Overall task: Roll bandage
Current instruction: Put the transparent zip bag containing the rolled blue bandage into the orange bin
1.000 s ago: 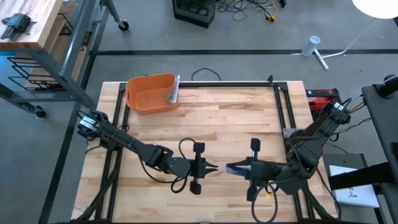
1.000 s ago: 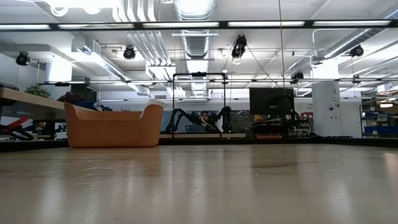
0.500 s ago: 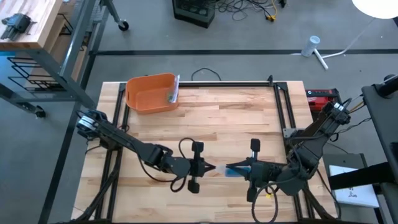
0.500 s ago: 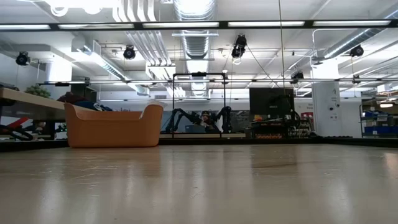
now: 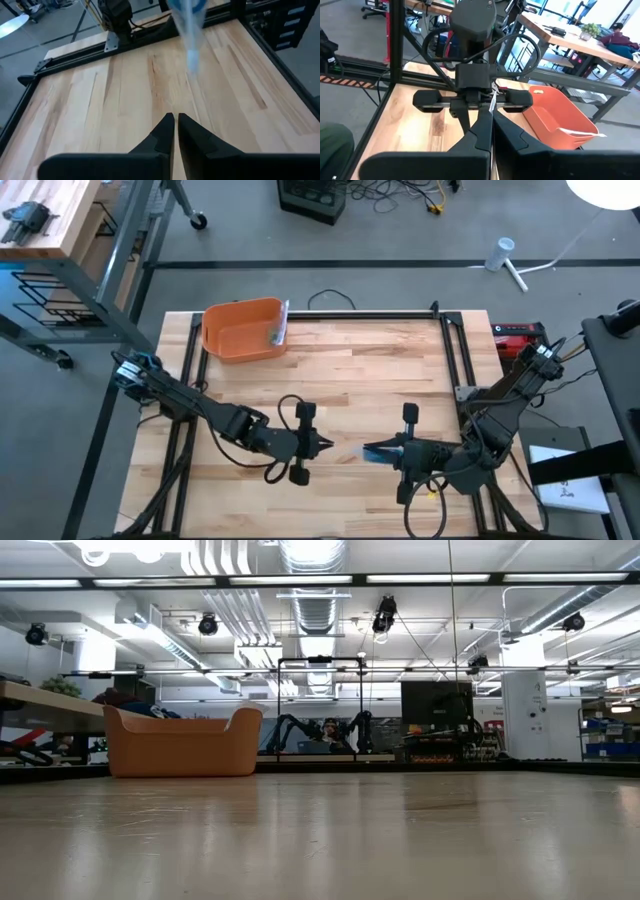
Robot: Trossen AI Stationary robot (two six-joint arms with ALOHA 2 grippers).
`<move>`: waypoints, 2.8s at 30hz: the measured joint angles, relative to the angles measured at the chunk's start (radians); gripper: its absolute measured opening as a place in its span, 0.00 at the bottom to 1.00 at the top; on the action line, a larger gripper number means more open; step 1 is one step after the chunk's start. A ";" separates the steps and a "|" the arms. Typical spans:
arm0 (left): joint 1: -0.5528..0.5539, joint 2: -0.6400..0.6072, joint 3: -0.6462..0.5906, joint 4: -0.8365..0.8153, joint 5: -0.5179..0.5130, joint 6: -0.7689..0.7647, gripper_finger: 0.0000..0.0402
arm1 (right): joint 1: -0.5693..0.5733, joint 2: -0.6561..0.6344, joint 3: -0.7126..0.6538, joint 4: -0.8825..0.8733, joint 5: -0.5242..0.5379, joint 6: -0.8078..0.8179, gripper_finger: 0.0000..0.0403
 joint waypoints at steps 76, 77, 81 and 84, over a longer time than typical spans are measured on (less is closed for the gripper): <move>0.012 -0.137 -0.084 0.120 -0.051 -0.170 0.00 | -0.041 0.077 -0.028 0.057 -0.133 0.094 0.40; 0.015 -0.164 -0.084 0.058 -0.093 -0.194 0.00 | -0.036 0.077 -0.028 0.056 -0.133 0.102 0.41; 0.047 -0.274 -0.084 -0.208 -0.235 -0.355 0.00 | -0.023 0.077 -0.028 0.050 -0.134 0.153 0.45; 0.106 -0.355 -0.084 -0.379 -0.256 -0.476 0.00 | -0.023 0.085 -0.030 0.049 -0.133 0.170 0.44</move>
